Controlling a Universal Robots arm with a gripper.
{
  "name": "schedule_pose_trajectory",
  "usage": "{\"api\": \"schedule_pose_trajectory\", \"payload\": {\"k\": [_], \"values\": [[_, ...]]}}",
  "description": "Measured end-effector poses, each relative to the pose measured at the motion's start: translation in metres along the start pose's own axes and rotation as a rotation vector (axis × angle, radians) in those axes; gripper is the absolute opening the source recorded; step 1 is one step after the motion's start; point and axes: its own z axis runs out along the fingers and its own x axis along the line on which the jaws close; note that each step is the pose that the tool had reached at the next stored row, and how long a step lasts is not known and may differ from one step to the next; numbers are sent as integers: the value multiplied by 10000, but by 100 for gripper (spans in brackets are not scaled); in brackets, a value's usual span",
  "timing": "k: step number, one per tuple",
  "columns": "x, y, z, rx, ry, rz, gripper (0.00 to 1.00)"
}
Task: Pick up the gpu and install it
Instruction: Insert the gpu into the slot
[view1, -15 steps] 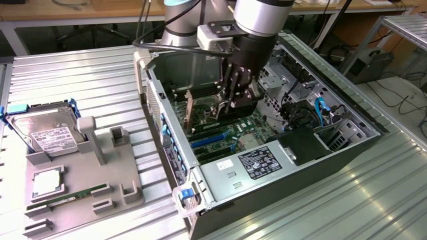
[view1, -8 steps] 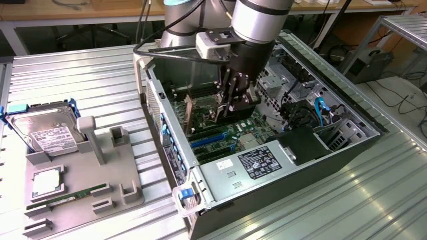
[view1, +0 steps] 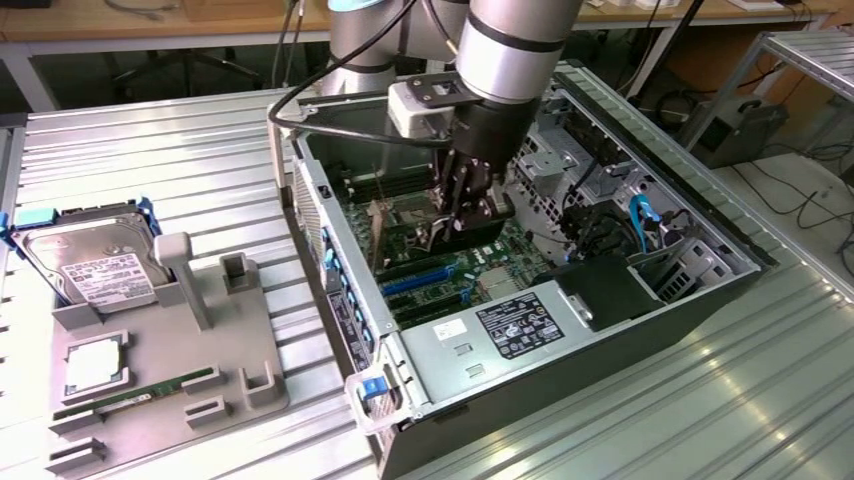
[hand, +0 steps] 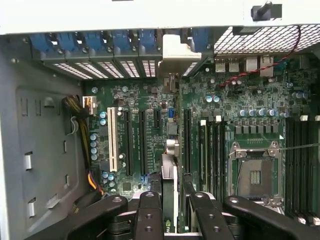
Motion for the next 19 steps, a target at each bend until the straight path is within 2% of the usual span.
{"api": "schedule_pose_trajectory", "payload": {"k": [8,15,19], "values": [[-12,52,220,17,0,-4,26],[-10,91,348,36,-1,-4,26],[-9,104,361,35,2,-6,26]]}}
